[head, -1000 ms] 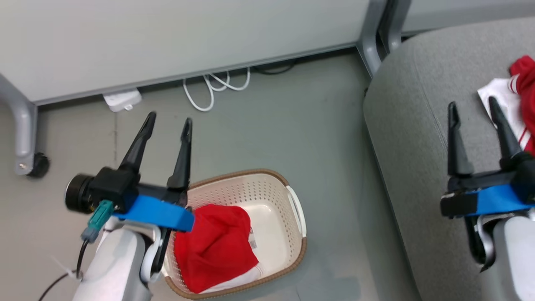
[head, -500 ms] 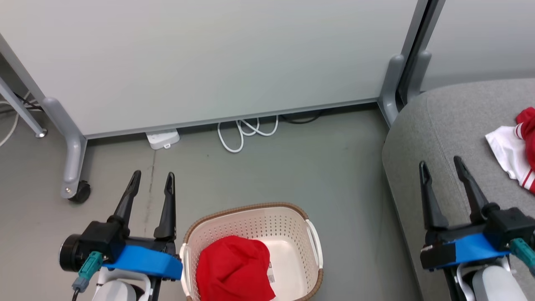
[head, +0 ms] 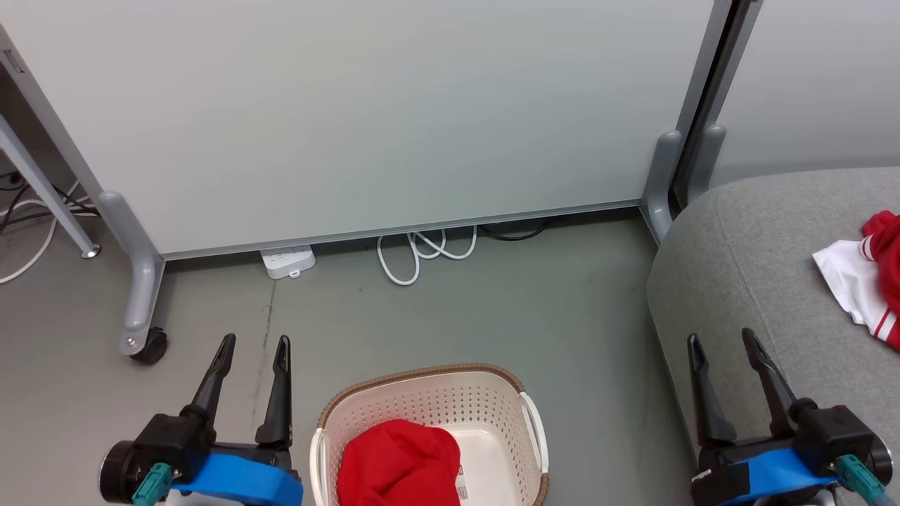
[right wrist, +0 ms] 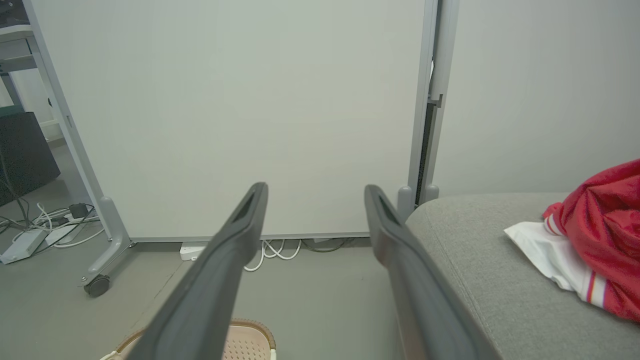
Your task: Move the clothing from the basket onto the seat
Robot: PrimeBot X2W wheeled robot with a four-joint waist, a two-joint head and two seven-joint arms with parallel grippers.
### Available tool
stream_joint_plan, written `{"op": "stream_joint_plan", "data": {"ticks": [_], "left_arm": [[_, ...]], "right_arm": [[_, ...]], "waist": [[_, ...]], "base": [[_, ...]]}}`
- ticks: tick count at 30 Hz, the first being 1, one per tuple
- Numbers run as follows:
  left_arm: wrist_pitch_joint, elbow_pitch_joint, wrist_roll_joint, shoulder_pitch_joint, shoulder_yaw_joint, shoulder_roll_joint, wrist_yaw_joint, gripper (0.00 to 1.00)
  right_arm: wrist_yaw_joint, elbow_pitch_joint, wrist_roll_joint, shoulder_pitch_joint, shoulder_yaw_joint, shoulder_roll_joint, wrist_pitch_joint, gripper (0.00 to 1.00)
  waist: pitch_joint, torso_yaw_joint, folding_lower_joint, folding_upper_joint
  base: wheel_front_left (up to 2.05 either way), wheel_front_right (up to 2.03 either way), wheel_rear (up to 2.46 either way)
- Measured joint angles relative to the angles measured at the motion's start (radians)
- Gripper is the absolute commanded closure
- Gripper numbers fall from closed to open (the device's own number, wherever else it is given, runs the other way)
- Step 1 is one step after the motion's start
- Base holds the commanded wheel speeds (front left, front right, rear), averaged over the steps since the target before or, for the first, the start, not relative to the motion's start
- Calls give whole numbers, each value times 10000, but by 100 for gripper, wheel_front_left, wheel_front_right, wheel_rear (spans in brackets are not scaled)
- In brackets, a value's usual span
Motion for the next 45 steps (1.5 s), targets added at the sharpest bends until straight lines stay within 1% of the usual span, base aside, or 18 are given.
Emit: {"op": "stream_joint_plan", "data": {"ticks": [9,25,31,35,38,41,45], "left_arm": [[0,128,13,181,96,-23,-36,0],[0,297,-2,177,33,-27,-35,0],[0,577,257,-421,-144,-29,-174,0],[0,997,399,-1177,-389,42,-267,0],[0,1392,439,-1866,-769,192,-303,0],[0,1831,405,-2546,-1459,414,-316,0],[0,2437,69,-3646,-2495,834,-336,0]], "right_arm": [[0,15,-4,369,-44,194,0,0],[0,104,-17,365,23,257,0,0],[0,130,-15,282,92,257,0,0],[0,59,-13,-48,150,226,0,0],[0,-59,-17,-359,190,173,0,0],[0,-178,-23,-726,188,105,0,0],[0,-339,-35,-1368,186,69,0,0]], "waist": [[-113,105,0,0],[-100,124,0,0],[63,26,0,0],[360,-101,0,0],[705,-231,1,0],[1142,-366,1,0],[1875,-568,1,0]], "base": [[0,0,0],[0,0,0],[0,0,0],[0,0,0],[0,0,0],[0,0,0],[0,0,0]]}}
